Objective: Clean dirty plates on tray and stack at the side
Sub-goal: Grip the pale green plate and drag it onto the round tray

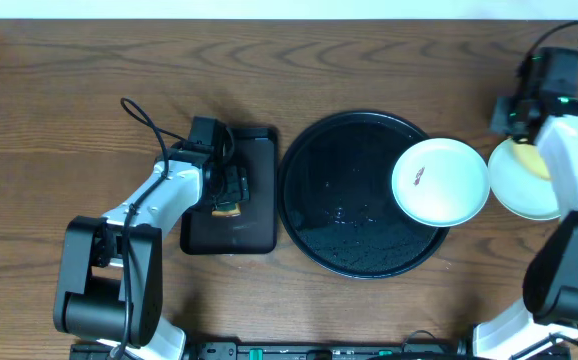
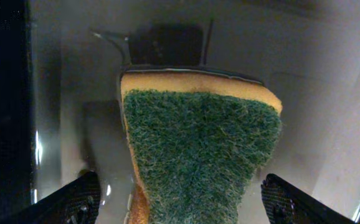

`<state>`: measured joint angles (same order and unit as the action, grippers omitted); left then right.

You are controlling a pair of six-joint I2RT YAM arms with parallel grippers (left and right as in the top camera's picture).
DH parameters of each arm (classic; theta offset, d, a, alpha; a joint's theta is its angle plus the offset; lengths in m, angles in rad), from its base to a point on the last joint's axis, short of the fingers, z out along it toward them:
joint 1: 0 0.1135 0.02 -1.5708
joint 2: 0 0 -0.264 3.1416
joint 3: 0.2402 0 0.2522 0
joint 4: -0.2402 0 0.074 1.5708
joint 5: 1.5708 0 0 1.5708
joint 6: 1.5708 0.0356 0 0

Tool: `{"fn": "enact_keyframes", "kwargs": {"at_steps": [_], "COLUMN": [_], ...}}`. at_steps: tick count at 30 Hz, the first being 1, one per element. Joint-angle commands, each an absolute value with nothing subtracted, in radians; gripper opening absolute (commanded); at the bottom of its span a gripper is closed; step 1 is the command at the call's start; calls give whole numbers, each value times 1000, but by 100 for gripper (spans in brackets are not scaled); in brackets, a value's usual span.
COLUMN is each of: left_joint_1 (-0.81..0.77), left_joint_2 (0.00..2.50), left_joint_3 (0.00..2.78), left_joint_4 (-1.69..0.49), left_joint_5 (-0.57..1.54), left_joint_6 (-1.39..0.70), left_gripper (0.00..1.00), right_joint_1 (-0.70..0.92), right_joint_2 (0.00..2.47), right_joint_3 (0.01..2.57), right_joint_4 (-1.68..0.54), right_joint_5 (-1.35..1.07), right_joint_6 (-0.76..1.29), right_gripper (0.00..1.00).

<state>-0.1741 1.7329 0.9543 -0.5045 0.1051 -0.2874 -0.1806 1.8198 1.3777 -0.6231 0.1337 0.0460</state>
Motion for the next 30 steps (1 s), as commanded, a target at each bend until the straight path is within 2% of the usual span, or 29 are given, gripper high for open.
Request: {"fn": "enact_keyframes", "kwargs": {"at_steps": [1, 6, 7, 8, 10, 12, 19, 22, 30], "left_joint_1": [-176, -176, -176, -176, -176, -176, -176, -176, -176], "left_joint_2": [1749, 1749, 1749, 1749, 1749, 1749, 1749, 1749, 1749], "left_joint_3": [948, 948, 948, 948, 948, 948, 948, 948, 948], "left_joint_4": [-506, -506, -506, -506, -506, -506, -506, -506, -506], "left_joint_5": [96, 96, 96, 96, 96, 96, 96, 96, 96], "left_joint_6": [-281, -281, -281, -281, -281, -281, -281, -281, -281], "left_gripper": [84, 84, 84, 84, 84, 84, 84, 84, 84], "right_joint_1": [-168, -166, -166, -167, -167, -163, -151, -152, -151], "right_joint_2": [1835, 1835, 1835, 1835, 1835, 1835, 1835, 1831, 1773], "right_joint_3": [1370, 1370, 1370, 1370, 1370, 1370, 1371, 1373, 1373], "right_joint_4": [-634, -678, -692, -707, -727, -740, -800, -837, -968], "right_joint_5": [231, 239, 234, 231, 231, 230, 36, 31, 29], "right_joint_6": [93, 93, 93, 93, 80, 53, 3, 23, 63], "right_gripper": [1, 3, 14, 32, 54, 58, 53, 47, 43]}}
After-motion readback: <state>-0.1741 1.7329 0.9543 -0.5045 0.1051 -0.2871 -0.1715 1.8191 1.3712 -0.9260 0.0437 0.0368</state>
